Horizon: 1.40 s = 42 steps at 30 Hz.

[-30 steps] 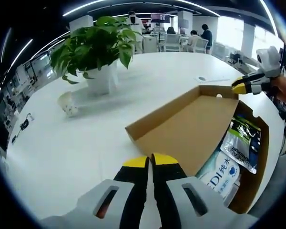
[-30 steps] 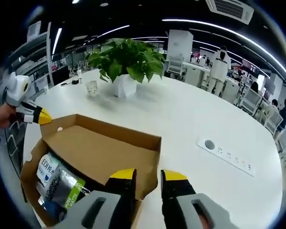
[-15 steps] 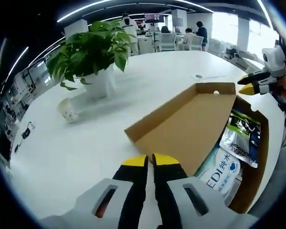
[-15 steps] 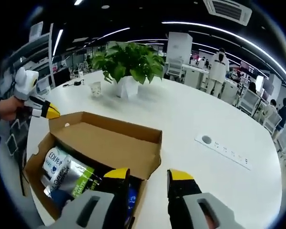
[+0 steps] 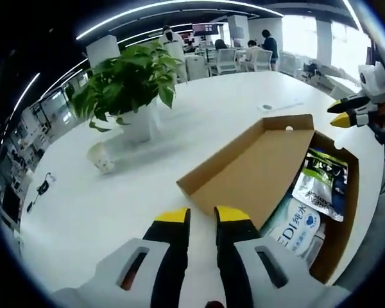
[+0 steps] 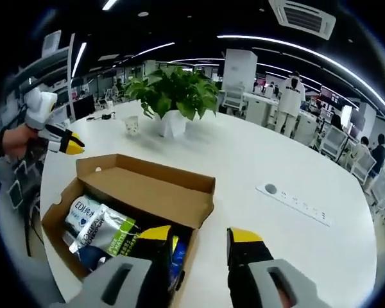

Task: Operate the shoe box by opening the lid, removing the specified soft item, and placing it in the target area until the item is outside and the box remains undamaged.

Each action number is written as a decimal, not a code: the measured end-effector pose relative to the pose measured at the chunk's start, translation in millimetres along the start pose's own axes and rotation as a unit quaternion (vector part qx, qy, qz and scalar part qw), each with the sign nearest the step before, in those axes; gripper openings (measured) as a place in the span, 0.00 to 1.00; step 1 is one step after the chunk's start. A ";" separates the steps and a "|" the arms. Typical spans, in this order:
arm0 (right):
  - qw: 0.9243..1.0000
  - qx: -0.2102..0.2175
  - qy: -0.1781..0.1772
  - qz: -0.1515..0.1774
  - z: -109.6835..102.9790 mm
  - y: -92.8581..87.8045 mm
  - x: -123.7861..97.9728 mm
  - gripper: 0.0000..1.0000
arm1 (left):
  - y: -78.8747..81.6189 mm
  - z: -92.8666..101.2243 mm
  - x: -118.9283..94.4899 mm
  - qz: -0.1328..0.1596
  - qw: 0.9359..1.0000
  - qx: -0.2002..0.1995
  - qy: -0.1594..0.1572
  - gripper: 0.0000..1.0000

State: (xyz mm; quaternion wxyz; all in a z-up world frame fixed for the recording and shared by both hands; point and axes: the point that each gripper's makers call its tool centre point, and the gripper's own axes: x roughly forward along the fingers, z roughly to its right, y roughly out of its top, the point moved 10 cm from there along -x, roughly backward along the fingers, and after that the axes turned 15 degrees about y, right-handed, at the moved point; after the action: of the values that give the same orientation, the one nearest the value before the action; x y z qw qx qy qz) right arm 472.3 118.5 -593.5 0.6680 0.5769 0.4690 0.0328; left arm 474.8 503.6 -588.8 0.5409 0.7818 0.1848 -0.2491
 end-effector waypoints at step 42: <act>0.998 0.019 0.053 0.005 -46.2 -54.8 -26.2 0.44 | -20.3 97.3 -58.6 -0.003 0.991 -0.004 -0.134 0.33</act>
State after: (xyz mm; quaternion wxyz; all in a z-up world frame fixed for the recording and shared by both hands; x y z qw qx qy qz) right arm 399.7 119.2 -617.1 0.6311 0.5890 0.5015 0.0576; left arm 397.7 418.2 -597.8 0.5631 0.7387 0.1137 -0.3526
